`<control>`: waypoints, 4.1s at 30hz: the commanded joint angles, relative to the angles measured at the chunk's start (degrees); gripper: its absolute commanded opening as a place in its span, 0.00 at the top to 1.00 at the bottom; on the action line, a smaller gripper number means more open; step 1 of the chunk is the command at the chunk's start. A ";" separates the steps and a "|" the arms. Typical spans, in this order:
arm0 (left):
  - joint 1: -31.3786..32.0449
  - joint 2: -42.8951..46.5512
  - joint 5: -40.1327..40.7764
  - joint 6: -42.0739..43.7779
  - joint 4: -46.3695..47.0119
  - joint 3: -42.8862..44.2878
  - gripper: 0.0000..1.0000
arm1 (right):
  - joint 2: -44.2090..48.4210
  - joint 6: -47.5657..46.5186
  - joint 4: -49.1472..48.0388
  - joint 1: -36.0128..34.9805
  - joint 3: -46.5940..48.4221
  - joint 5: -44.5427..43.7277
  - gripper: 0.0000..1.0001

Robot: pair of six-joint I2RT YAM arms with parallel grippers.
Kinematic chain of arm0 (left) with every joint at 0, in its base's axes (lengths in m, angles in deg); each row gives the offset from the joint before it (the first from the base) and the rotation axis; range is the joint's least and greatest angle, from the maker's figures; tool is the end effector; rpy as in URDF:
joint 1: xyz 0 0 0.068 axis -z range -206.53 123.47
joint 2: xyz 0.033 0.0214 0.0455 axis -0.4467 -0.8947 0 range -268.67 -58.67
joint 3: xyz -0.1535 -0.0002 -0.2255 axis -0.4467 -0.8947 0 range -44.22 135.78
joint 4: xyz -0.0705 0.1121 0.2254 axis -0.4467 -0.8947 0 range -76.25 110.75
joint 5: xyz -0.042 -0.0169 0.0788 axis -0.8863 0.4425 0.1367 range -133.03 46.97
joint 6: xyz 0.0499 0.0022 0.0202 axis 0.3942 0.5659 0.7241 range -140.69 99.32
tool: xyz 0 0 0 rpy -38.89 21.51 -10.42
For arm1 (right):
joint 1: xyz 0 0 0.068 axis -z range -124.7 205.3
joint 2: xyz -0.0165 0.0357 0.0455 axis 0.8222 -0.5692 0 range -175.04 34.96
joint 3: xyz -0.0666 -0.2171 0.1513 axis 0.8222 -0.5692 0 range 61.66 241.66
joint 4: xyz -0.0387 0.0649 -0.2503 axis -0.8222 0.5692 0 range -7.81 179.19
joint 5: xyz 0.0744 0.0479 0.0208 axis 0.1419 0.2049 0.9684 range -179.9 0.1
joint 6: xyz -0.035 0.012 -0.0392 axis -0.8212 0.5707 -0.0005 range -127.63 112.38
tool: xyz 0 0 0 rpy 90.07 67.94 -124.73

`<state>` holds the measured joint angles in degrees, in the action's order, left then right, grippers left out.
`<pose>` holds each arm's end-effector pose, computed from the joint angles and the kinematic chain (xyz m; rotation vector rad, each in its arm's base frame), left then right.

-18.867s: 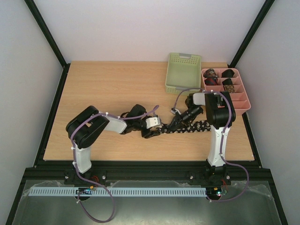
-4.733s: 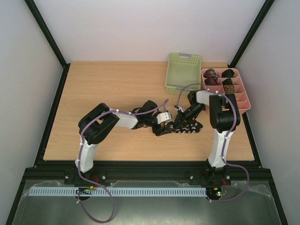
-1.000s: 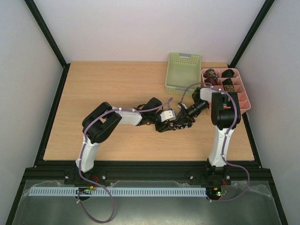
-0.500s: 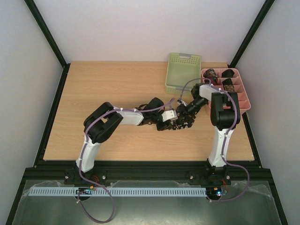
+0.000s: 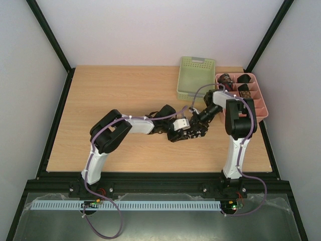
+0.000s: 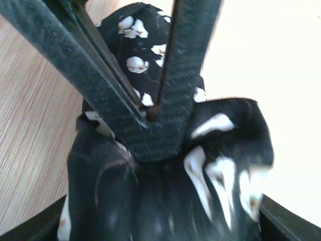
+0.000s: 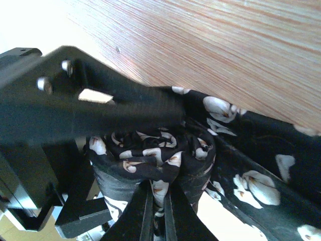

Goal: Roll the ties
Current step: Roll the tie at the center of the board, then pick up the tie from the center of the board.

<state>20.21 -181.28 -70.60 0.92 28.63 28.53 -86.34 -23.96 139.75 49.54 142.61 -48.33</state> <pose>0.2926 -0.3349 0.1168 1.5070 1.7701 -0.7774 0.3647 0.0605 0.1266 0.4765 -2.8337 -1.1039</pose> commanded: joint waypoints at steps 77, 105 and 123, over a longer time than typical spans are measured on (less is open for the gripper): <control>1.65 -4.17 2.64 -0.07 -1.43 0.23 0.66 | -0.41 -3.03 4.69 9.87 3.75 -2.73 0.52; 2.16 -5.85 4.07 0.90 -2.78 0.61 0.64 | 0.86 -18.34 6.71 8.32 -6.17 15.61 0.23; 2.08 -6.24 4.03 0.67 -2.85 1.16 0.62 | 4.70 -5.37 -6.46 5.91 -10.29 1.51 0.27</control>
<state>22.05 -184.20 -69.80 0.99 33.28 31.15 -80.91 -31.53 132.73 57.39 131.90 -45.08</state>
